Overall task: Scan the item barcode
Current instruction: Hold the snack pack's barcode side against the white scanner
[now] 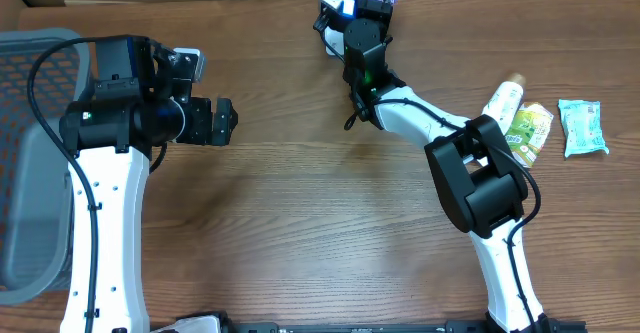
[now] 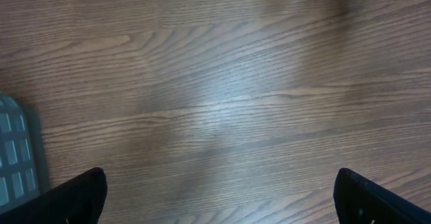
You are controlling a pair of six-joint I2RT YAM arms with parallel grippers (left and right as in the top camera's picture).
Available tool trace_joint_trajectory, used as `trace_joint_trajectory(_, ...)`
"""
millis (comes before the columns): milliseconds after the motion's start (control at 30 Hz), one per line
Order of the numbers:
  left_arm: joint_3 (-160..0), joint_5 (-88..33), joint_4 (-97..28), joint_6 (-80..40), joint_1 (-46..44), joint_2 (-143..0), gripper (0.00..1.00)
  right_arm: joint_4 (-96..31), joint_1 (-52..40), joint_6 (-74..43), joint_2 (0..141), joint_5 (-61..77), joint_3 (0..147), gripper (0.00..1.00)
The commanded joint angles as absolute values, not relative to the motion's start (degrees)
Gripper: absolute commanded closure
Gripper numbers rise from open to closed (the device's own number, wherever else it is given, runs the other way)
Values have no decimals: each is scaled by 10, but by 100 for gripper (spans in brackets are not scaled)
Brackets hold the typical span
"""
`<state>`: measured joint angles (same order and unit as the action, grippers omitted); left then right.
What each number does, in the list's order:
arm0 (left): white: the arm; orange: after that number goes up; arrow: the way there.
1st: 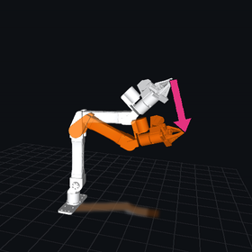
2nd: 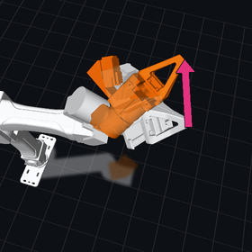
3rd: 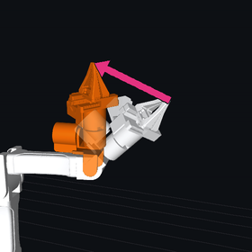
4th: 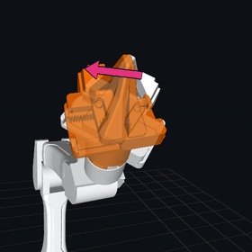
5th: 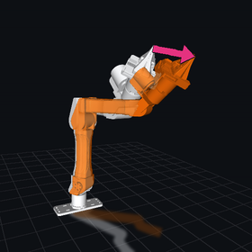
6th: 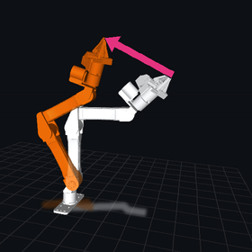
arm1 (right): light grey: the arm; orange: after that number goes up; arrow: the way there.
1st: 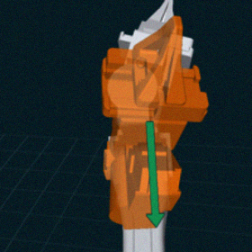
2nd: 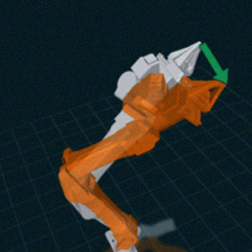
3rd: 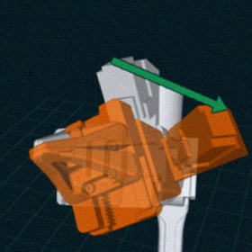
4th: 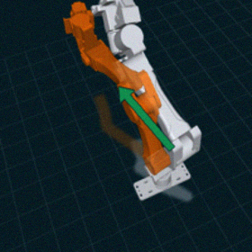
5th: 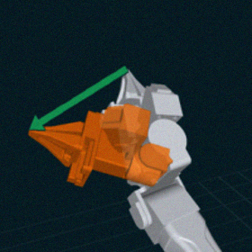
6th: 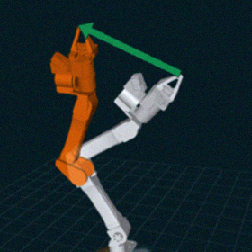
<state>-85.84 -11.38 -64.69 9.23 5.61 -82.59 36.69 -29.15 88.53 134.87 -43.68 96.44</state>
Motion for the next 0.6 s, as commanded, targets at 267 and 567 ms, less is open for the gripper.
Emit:
trace_joint_trajectory(267,-860,-118,-645,103,52,-826,0,373,-297,827,1346,-411,980,96)
trace_joint_trajectory(567,-860,-119,-645,103,52,-826,1,377,-295,821,1356,-364,980,96)
